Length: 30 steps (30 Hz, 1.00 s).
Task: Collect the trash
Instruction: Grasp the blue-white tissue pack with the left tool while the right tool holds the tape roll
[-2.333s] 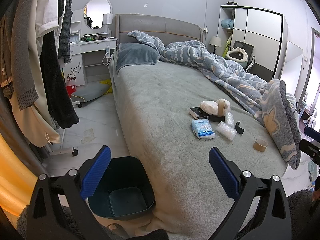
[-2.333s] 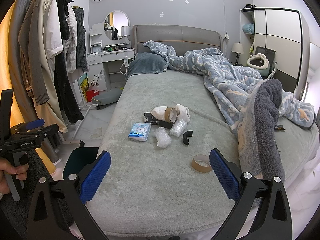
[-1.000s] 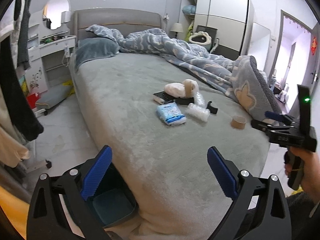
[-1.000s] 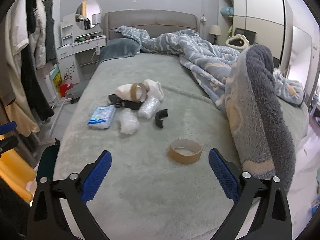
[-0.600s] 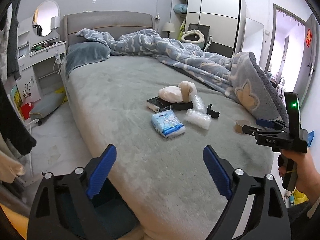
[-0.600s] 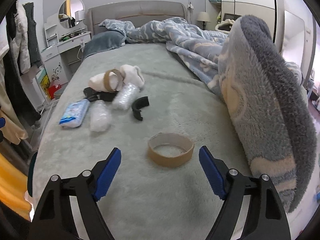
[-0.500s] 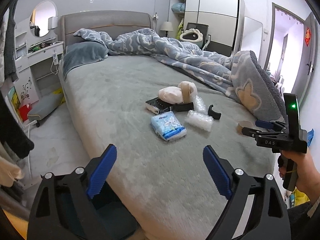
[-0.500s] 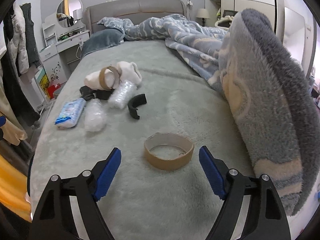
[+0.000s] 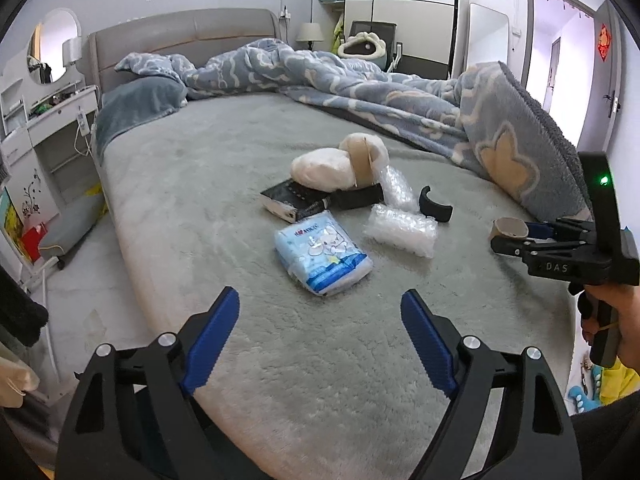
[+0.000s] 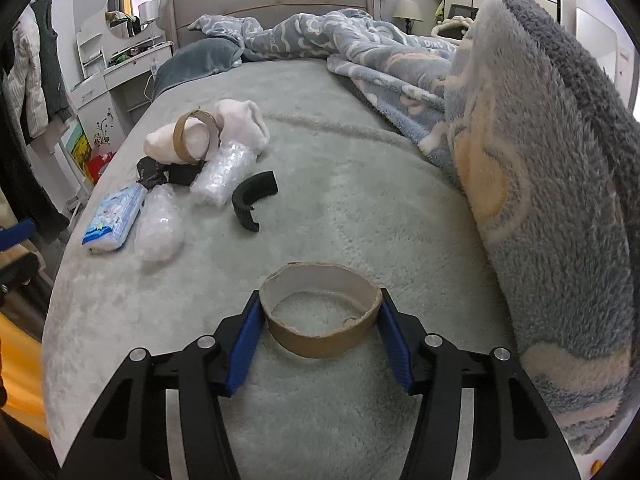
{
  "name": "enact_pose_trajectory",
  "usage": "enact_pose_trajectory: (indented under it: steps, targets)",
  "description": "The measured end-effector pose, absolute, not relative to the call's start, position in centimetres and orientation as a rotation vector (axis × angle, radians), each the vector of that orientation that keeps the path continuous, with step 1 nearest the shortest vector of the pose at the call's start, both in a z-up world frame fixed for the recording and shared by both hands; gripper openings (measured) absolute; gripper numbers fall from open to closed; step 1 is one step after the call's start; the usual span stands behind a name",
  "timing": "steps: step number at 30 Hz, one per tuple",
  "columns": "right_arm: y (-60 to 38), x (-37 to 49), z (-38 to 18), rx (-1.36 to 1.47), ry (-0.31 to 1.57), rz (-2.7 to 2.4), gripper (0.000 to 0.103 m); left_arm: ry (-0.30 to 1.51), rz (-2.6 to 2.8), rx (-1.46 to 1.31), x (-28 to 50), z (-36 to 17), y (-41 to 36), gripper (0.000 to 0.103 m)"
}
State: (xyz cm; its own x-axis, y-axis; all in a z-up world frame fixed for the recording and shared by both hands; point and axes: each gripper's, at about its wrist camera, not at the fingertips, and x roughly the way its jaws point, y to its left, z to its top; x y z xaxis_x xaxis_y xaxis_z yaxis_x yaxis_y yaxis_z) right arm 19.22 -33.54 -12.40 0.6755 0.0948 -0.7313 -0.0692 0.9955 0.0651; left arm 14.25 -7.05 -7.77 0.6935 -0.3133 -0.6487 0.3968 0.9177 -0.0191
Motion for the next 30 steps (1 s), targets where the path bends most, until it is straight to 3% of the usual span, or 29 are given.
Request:
enact_pose_trajectory:
  steps: [12, 23, 26, 30]
  targets:
    - [-31.5, 19.4, -8.3, 0.001, 0.733, 0.167, 0.055, 0.784, -0.357, -0.012, 17.8, -8.7, -9.5, 0.086]
    - [-30.0, 21.0, -6.1, 0.170, 0.693, 0.257, 0.055, 0.863, -0.247, -0.141, 21.0, -11.1, -9.7, 0.085]
    - [-29.4, 21.1, -6.1, 0.186, 0.697, 0.277, 0.055, 0.877, -0.227, -0.186, 21.6, -11.2, -9.8, 0.083]
    - [-29.4, 21.4, -6.3, 0.215, 0.711, 0.283, 0.055, 0.881, -0.211, -0.187, 21.7, -11.4, -10.0, 0.071]
